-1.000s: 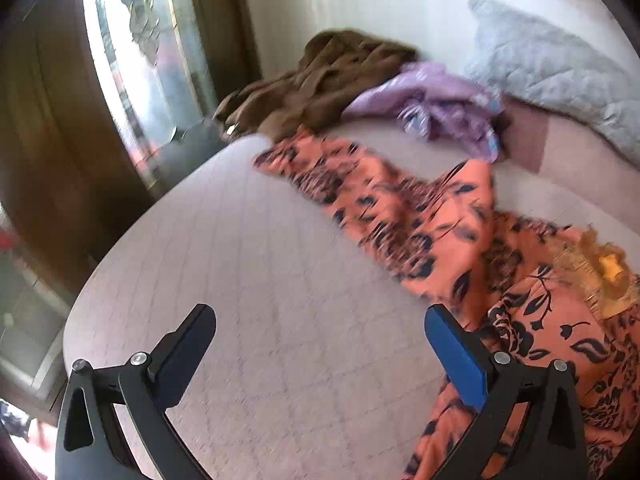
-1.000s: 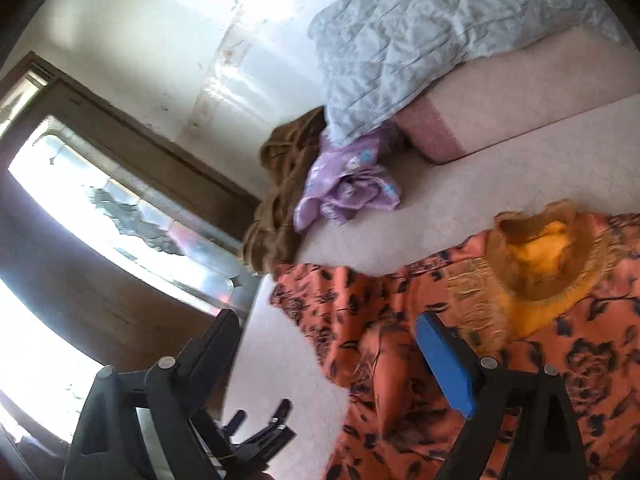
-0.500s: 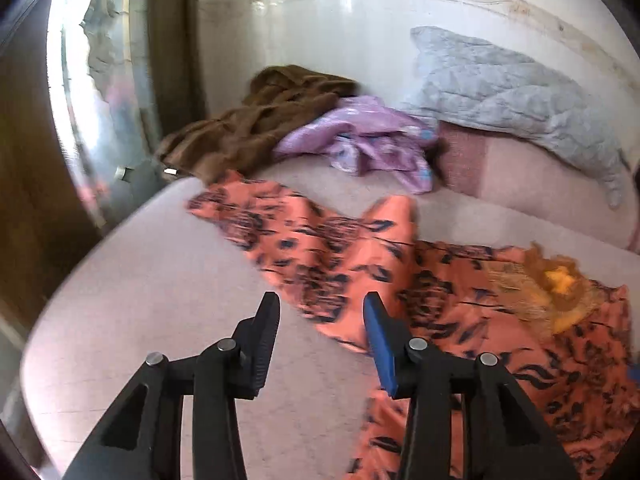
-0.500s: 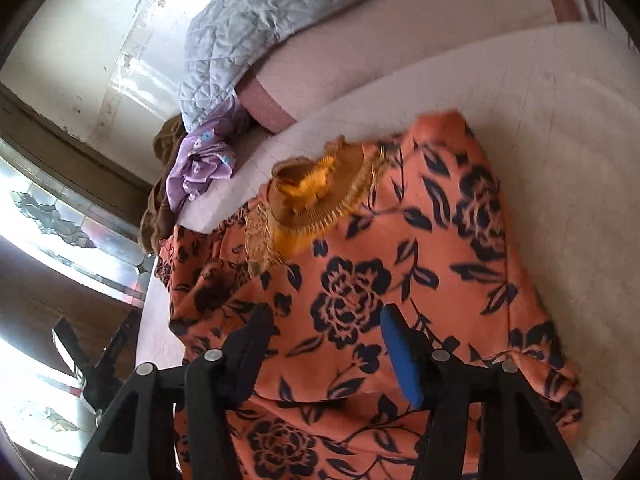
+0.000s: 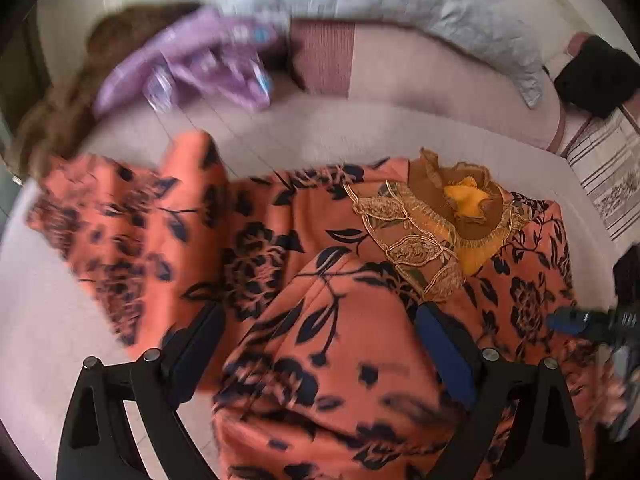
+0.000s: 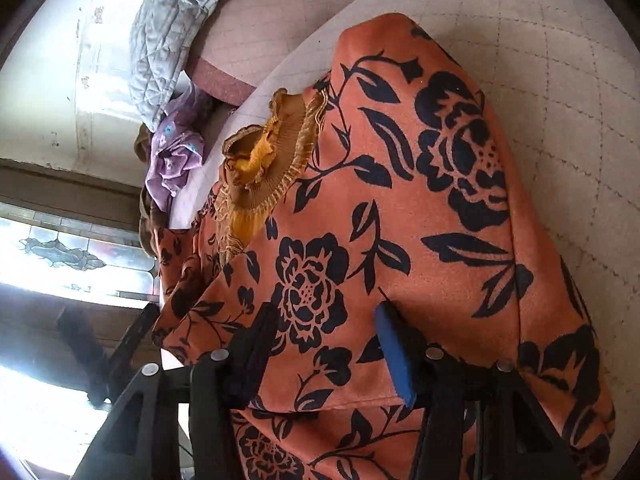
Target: Fold small clothes
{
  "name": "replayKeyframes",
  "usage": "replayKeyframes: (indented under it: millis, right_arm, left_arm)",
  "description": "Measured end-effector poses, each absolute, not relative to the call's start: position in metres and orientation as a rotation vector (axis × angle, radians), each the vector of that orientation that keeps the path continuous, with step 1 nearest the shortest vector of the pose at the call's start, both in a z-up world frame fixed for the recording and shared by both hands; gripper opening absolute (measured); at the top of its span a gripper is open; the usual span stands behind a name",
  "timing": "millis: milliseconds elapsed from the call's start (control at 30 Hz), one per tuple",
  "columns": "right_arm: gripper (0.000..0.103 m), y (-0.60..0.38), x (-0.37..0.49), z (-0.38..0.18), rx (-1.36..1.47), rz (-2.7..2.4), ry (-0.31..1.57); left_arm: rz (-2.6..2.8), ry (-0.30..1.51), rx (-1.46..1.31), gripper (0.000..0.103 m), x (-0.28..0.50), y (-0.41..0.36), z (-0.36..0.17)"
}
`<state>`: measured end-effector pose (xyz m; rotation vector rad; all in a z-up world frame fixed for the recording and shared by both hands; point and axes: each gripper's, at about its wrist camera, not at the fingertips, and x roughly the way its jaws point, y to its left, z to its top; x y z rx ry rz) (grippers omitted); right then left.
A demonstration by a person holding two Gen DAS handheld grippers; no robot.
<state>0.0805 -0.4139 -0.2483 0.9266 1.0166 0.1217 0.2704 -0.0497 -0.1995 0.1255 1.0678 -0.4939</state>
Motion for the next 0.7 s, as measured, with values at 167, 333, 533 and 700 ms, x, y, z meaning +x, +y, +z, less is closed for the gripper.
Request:
replayKeyframes:
  millis: [167,333,533,700]
  right_arm:
    - [0.055,-0.408,0.084,-0.245,0.897,0.134,1.037]
    - [0.055,-0.415,0.084,-0.249,0.946,0.159,1.043]
    - [0.056,-0.424,0.078,-0.228,0.901,0.081,0.927]
    - [0.056,-0.427,0.07,-0.209,0.782,-0.031,0.835]
  left_arm:
    - [-0.471,1.233,0.111,0.077,0.304,-0.062,-0.224]
    - [-0.456,1.217,0.234,0.023,0.296,-0.075,-0.226]
    - [-0.392,1.046,0.201,0.011,0.274,-0.055,-0.17]
    - [-0.187,1.112,0.045,0.02,0.281,-0.012,-0.148]
